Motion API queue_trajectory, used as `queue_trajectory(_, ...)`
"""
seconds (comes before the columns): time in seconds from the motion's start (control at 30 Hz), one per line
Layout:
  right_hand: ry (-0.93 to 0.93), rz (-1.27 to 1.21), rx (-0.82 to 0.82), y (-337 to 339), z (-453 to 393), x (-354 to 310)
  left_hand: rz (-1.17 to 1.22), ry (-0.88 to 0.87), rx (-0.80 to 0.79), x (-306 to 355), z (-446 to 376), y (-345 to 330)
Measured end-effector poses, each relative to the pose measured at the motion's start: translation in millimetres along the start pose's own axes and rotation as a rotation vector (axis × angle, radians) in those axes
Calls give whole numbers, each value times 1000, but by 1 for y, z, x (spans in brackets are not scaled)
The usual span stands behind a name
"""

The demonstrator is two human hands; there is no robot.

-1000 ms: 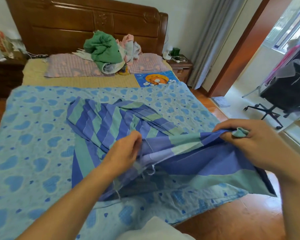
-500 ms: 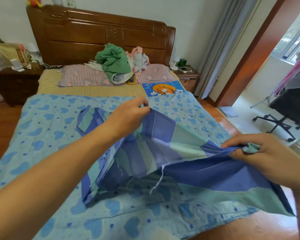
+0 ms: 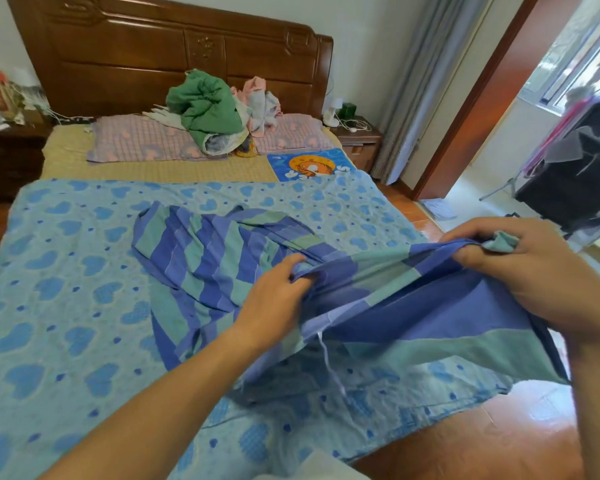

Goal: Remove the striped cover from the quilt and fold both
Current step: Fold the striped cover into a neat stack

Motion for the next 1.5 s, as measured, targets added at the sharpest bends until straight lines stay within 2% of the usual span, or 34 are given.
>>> queue_trajectory(0.07,-2,-16,-25,-5,-6,-9,88,117,65,-9,15,-1)
queue_trajectory(0.13,-1,-26,-36,-8,-10,-15,46,291,56,-27,34,-11)
queue_trajectory(0.2,-4,-23,-41,-12,-13,-17,108,557,-94,-47,56,-27)
queue_trajectory(0.27,-5,-15,-55,-19,-14,-18,331,719,-190,-49,68,-40)
queue_trajectory(0.37,8,-3,-98,-29,-13,-21,496,663,-123,-47,55,-31)
queue_trajectory(0.43,28,13,-126,-33,-10,-23,623,621,-132,-48,42,-24)
queue_trajectory(0.53,22,-16,-126,-32,-8,-21,1172,695,-248,-37,42,-32)
queue_trajectory(0.57,16,-21,-117,-31,-8,-20,1222,664,-302,-30,44,-34)
queue_trajectory(0.63,13,-6,-97,-29,-6,-20,1113,535,-382,-14,53,-38)
queue_trajectory(0.77,8,-20,-49,-25,-3,-23,693,352,-343,12,75,-48)
queue_trajectory(0.9,26,-57,-39,-27,-1,-31,385,399,-158,21,79,-55)
queue_trajectory(1.07,59,-113,7,-23,-1,-44,135,577,100,6,77,-29)
queue_trajectory(1.17,38,-178,57,-20,-5,-45,101,468,196,6,75,-12)
queue_trajectory(1.2,20,-191,87,-18,-7,-43,169,425,180,7,75,-11)
queue_trajectory(1.27,-32,-221,182,-10,-13,-36,488,447,96,3,81,-17)
queue_trajectory(1.33,-111,-249,292,3,-20,-18,915,602,-67,0,101,-30)
queue_trajectory(1.4,-219,-249,357,11,-25,12,1243,728,-152,1,127,-32)
queue_trajectory(1.47,-344,-259,373,6,-26,49,1404,776,-214,2,157,-30)
queue_trajectory(1.5,-409,-276,375,0,-25,68,1377,796,-260,2,172,-32)
Point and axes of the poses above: each hand's wrist, its own z-axis away from the middle knuckle, its own y-axis out of the back of the hand, x = y × z, the point moved 9 cm from there along -z, towards the middle knuckle, and after that the axes turned 1 degree about x, right-handed, at the moved point
